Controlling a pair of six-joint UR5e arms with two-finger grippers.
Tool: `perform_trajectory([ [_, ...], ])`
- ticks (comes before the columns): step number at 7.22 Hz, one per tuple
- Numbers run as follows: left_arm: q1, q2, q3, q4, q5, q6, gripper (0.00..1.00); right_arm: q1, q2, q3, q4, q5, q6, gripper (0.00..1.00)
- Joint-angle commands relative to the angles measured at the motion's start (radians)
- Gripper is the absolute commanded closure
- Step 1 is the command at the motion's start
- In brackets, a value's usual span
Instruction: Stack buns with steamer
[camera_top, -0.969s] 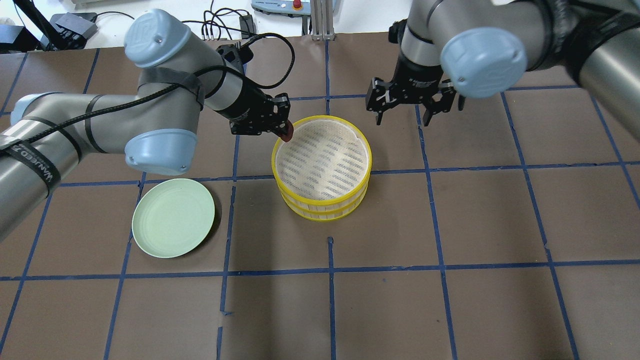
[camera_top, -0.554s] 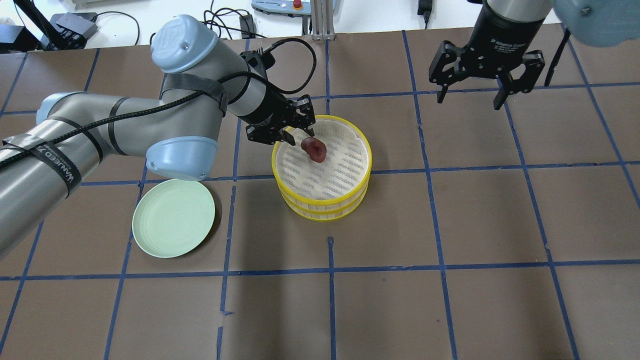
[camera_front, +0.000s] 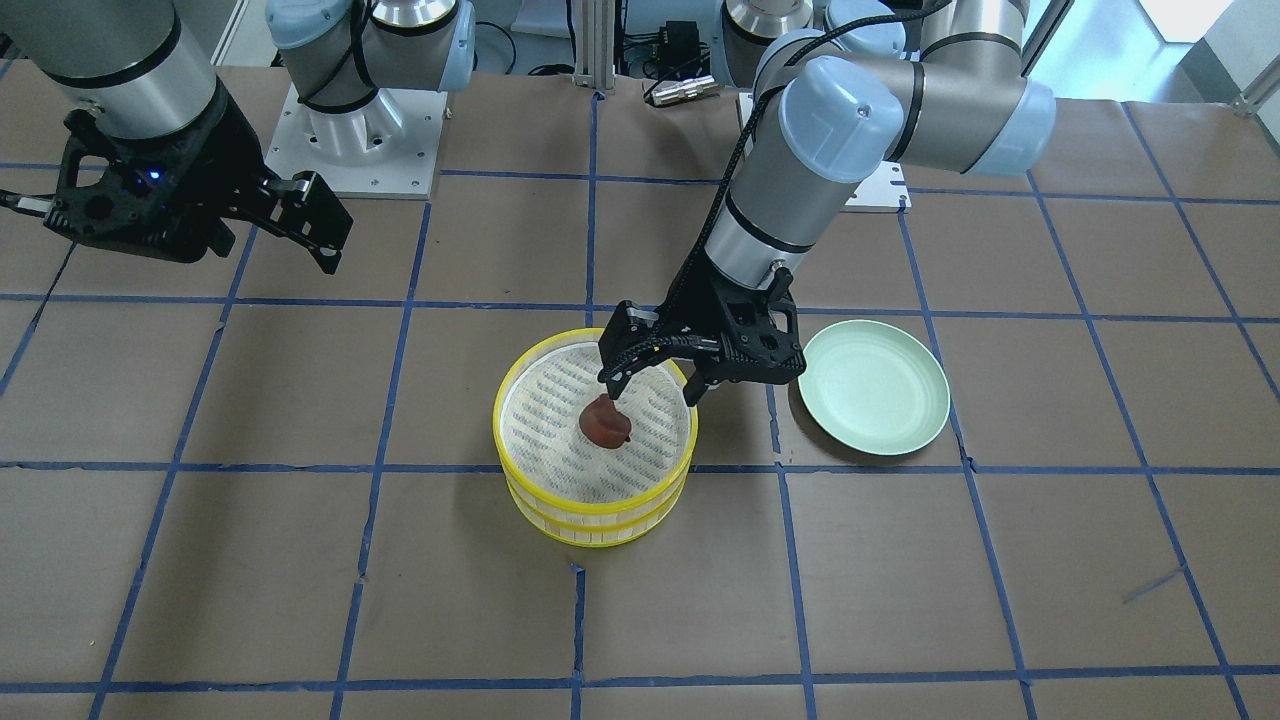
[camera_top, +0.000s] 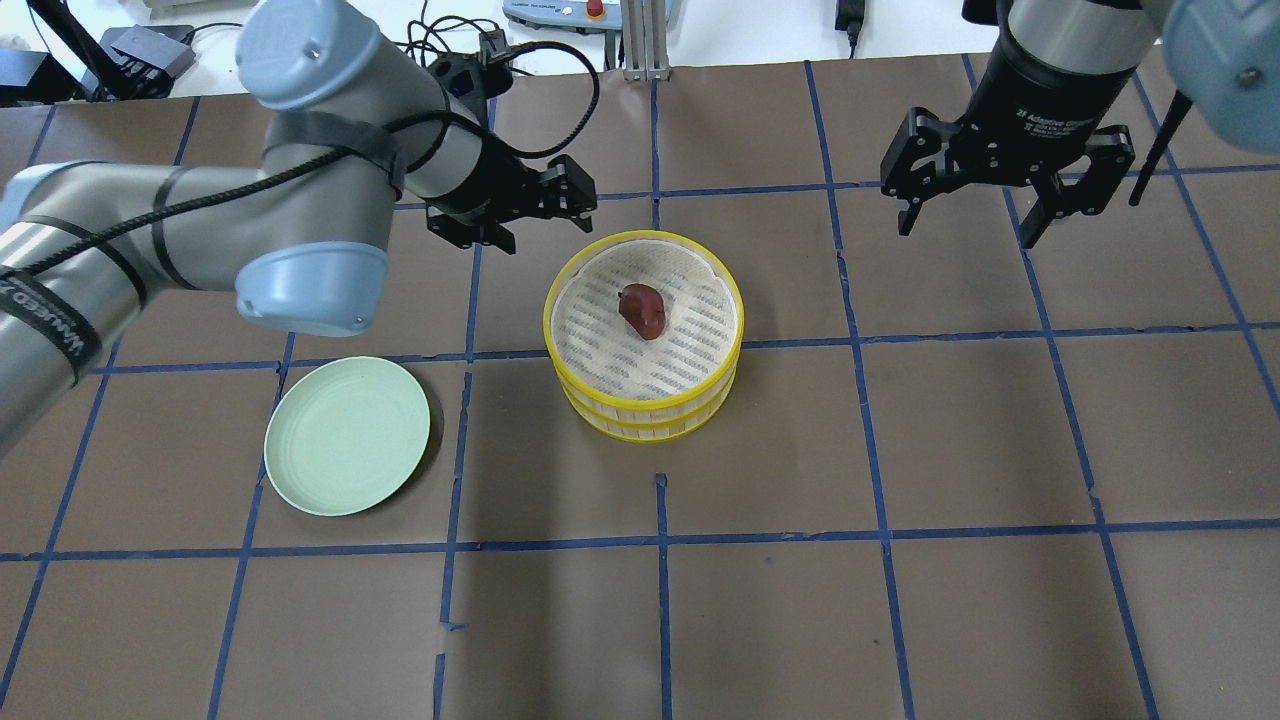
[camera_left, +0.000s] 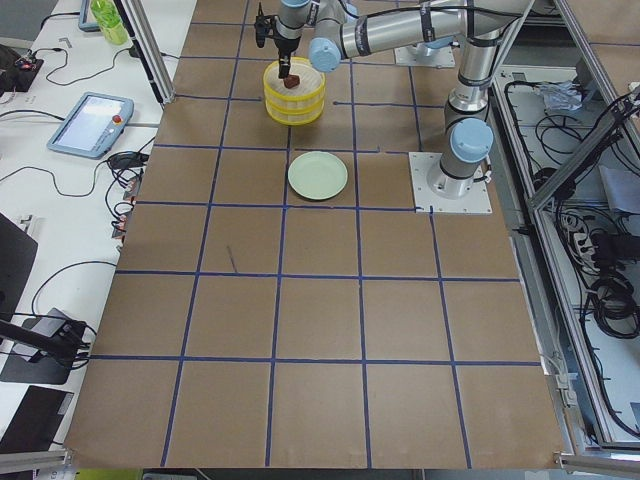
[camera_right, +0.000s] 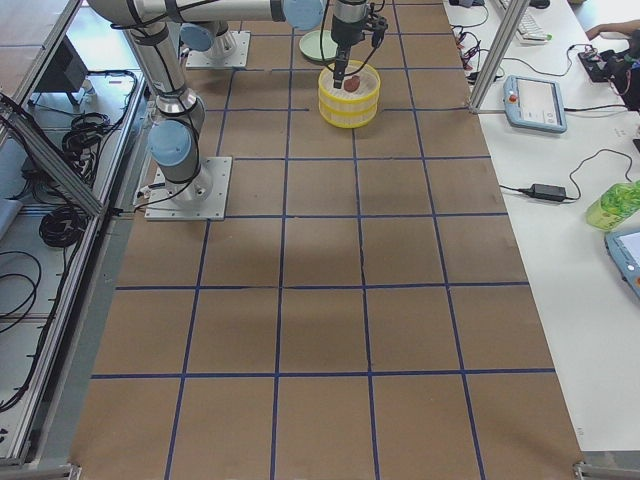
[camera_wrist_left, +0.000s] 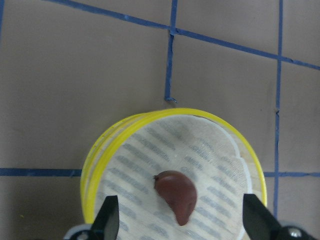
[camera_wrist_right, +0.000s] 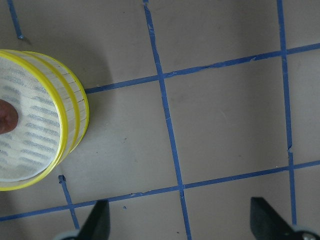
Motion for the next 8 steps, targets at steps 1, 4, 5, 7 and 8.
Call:
perform_trajectory([
  [1,0.190,0.118,0.082,-0.359,0.021,0.211,0.00,0.029,-0.020,0.016,-0.027,-0.007,0.011,0.00],
  [4,0.231,0.174,0.205,-0.641,0.162,0.212,0.00,0.030,0.000,0.017,-0.121,0.012,-0.002,0.00],
  [5,0.231,0.183,0.207,-0.645,0.164,0.212,0.00,0.030,0.001,0.017,-0.122,0.012,-0.002,0.00],
  [7,0.229,0.195,0.187,-0.645,0.289,0.213,0.00,0.030,0.001,0.017,-0.121,0.012,-0.004,0.00],
  [8,0.228,0.199,0.182,-0.645,0.291,0.213,0.00,0.030,0.003,0.018,-0.118,0.012,-0.004,0.00],
])
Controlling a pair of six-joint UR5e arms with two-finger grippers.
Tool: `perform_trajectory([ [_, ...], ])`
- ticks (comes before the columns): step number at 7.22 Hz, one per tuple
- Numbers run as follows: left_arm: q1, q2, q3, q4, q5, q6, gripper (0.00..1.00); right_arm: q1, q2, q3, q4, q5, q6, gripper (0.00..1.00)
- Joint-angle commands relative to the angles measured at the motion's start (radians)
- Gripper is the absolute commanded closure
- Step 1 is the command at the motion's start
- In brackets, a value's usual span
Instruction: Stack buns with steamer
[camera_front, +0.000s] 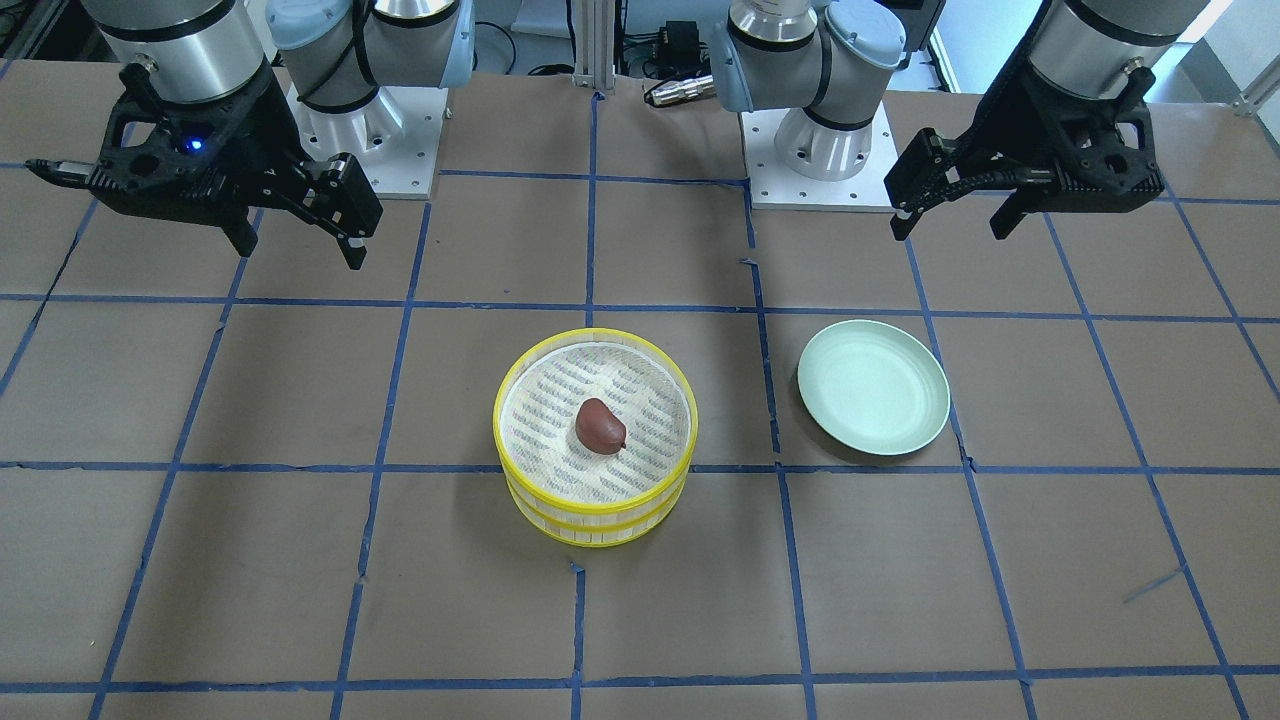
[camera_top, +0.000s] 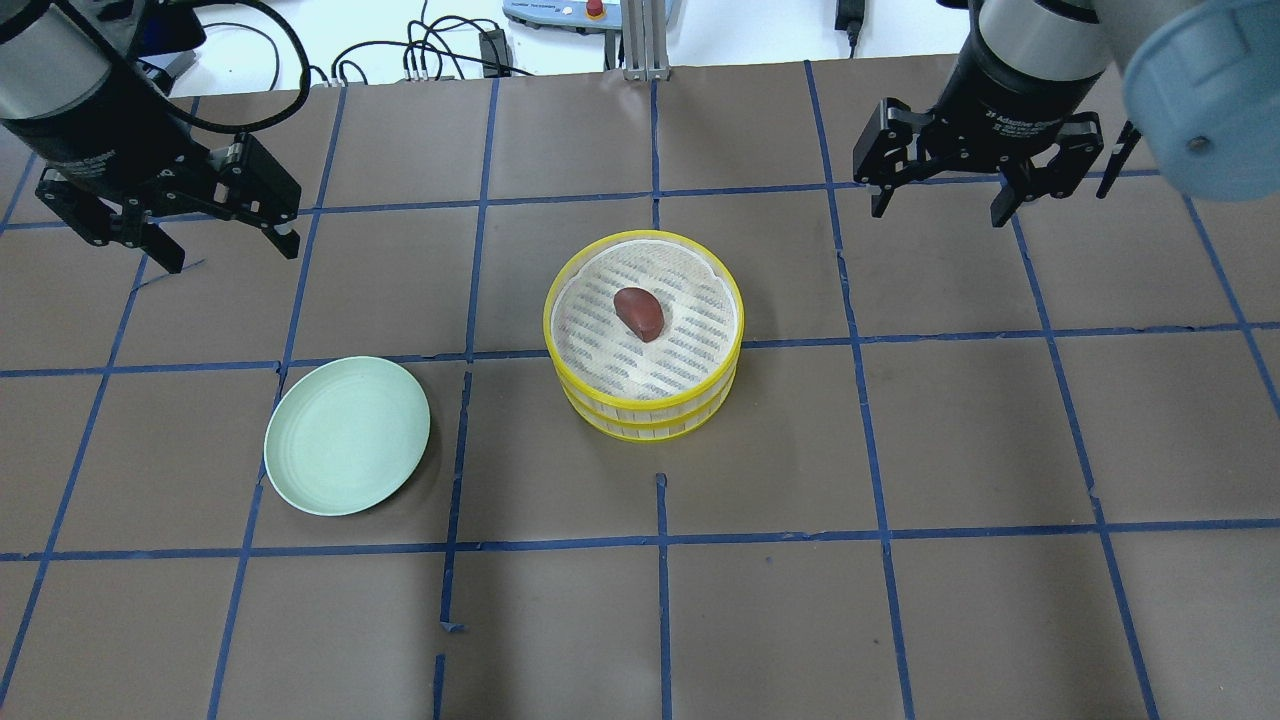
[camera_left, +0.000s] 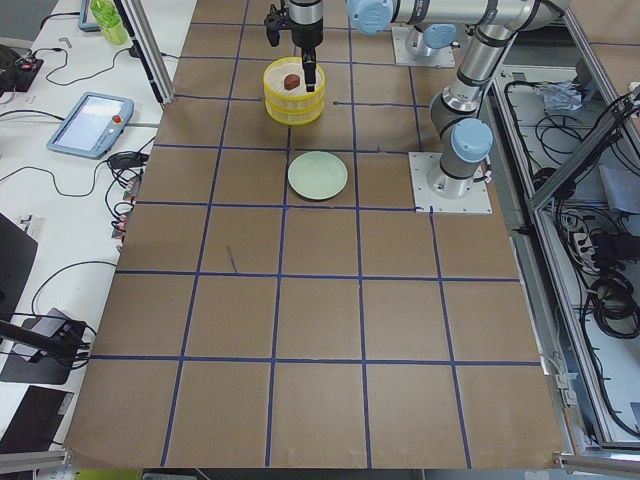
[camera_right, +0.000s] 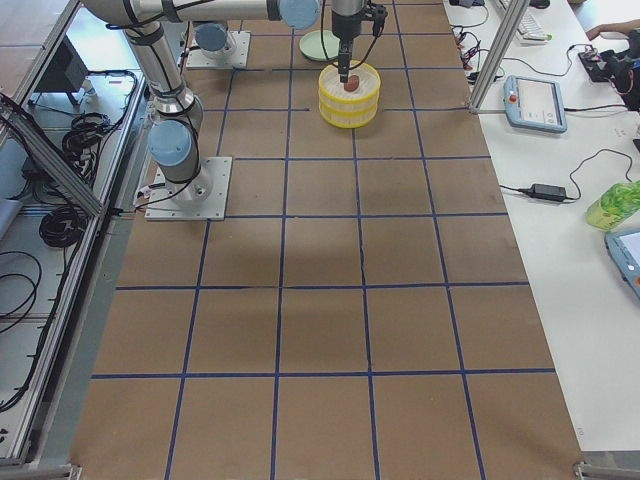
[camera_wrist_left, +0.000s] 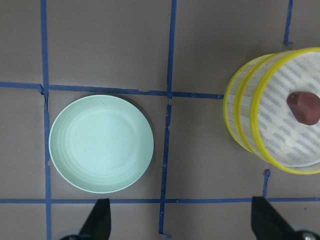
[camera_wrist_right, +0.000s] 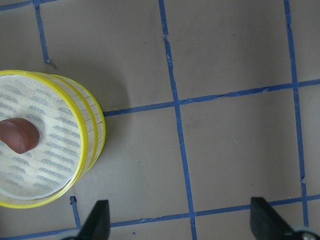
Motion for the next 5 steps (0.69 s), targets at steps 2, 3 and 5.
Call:
perform_trajectory([
  [2,-0.001,0.006,-0.012,-0.001,0.025,-0.009,0.00,0.000,0.001,0.001,0.004,0.000,-0.002,0.00],
  [3,-0.001,0.005,-0.012,-0.001,0.024,-0.012,0.00,0.000,0.001,0.001,0.005,0.000,-0.002,0.00],
  [5,-0.007,-0.003,-0.010,0.000,0.012,-0.027,0.00,0.000,0.001,0.001,0.008,0.000,-0.002,0.00],
])
